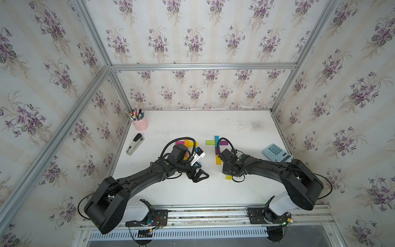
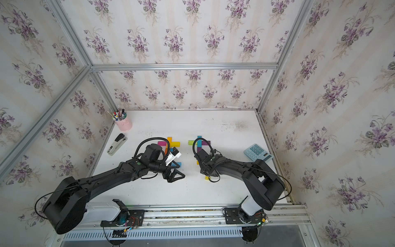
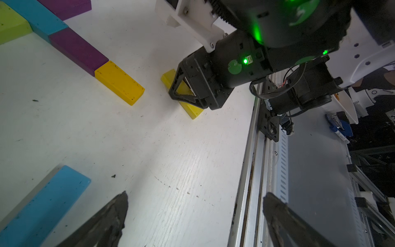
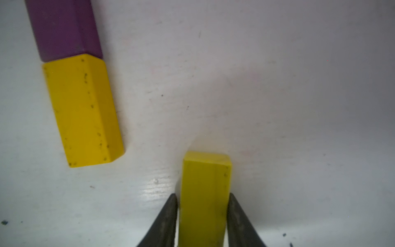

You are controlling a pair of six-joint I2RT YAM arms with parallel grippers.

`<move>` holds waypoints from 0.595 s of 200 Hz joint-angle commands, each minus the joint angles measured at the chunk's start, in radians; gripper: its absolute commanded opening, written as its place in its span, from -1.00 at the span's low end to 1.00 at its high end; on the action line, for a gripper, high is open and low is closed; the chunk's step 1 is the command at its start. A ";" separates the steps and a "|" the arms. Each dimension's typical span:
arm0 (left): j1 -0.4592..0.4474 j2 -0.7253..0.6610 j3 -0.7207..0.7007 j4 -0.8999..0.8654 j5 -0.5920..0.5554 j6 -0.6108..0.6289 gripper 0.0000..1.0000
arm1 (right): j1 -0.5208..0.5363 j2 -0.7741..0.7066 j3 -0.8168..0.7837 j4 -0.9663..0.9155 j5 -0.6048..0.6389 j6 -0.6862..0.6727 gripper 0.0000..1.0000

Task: Assemble the letter t with building blocks
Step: Pick up the building block from the center of the board.

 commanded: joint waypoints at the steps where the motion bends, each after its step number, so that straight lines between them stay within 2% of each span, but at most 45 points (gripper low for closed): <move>1: 0.000 -0.003 -0.001 0.016 0.001 0.006 1.00 | 0.003 0.026 -0.021 -0.094 -0.091 0.027 -0.30; 27: 0.000 -0.001 0.002 0.015 0.003 0.005 1.00 | 0.007 0.015 -0.032 -0.088 -0.089 0.024 -0.47; 56: 0.000 0.003 0.004 0.011 -0.003 0.005 1.00 | 0.007 -0.004 -0.033 -0.088 -0.060 -0.029 -0.57; 98: 0.005 0.019 0.026 0.007 -0.001 0.004 1.00 | -0.008 -0.026 0.061 -0.131 0.009 -0.207 -0.62; 119: 0.005 0.018 0.034 0.005 0.000 0.000 1.00 | -0.069 -0.065 0.097 -0.115 0.009 -0.315 -0.62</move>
